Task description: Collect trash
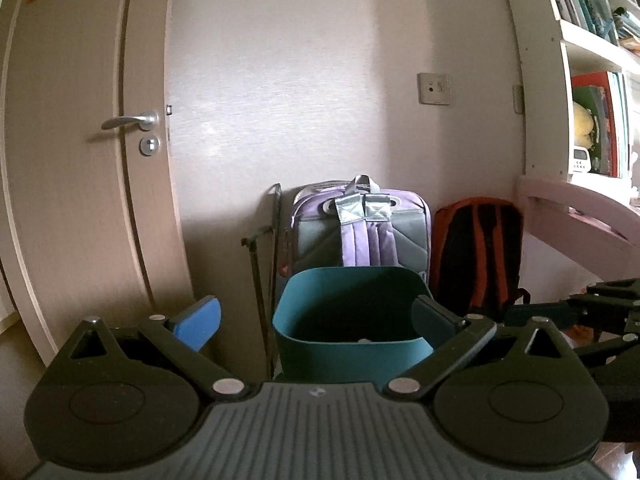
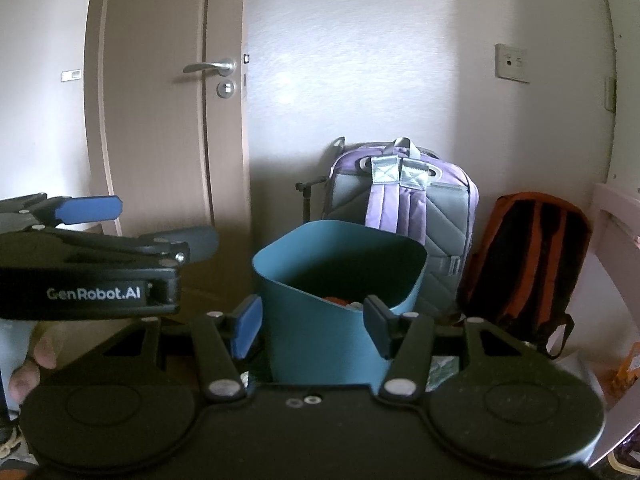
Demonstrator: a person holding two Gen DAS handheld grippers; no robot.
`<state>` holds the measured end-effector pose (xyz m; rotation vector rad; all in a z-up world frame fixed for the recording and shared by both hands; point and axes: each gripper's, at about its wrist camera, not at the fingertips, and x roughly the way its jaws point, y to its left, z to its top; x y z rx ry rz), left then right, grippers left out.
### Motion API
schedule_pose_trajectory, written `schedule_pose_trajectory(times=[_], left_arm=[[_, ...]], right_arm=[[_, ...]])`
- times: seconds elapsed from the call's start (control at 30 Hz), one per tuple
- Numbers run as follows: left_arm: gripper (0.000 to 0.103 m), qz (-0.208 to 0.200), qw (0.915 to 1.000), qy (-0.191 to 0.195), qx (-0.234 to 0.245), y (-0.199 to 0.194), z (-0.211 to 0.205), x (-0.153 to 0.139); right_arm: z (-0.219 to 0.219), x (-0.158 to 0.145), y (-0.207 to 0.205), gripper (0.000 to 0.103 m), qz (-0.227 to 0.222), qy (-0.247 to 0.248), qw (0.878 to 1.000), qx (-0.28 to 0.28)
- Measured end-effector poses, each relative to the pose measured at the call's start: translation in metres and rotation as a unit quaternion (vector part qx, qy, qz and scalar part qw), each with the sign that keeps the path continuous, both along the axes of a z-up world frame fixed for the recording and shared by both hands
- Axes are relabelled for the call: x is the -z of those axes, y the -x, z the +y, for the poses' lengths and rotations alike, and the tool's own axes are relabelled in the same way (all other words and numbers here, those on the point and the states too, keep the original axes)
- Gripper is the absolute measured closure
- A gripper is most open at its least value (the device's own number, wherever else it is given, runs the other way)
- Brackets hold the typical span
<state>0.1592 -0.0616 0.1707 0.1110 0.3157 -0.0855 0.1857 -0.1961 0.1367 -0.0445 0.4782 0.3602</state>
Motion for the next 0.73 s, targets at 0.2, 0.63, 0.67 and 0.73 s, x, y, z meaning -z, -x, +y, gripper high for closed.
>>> schedule_pose_trajectory(times=[0.2,0.63,0.67,0.73], left_arm=[[0.0,0.002,0.9999,-0.016,0.001,0.0,-0.003,0.002],[0.0,0.007,0.9999,-0.008,-0.007,-0.003,-0.003,0.012],[0.0,0.002,0.9999,-0.009,-0.007,-0.001,-0.003,0.013],[0.0,-0.001,0.9999,-0.009,-0.012,0.001,-0.003,0.014]], right_arm=[[0.001,0.0,-0.001,0.048,0.0,0.001,1.0,-0.002],[0.001,0.004,-0.001,0.047,0.009,0.006,1.0,-0.001],[0.001,0.005,-0.001,0.047,0.01,0.006,1.0,-0.002],[0.001,0.006,-0.001,0.047,0.012,0.008,1.0,-0.002]])
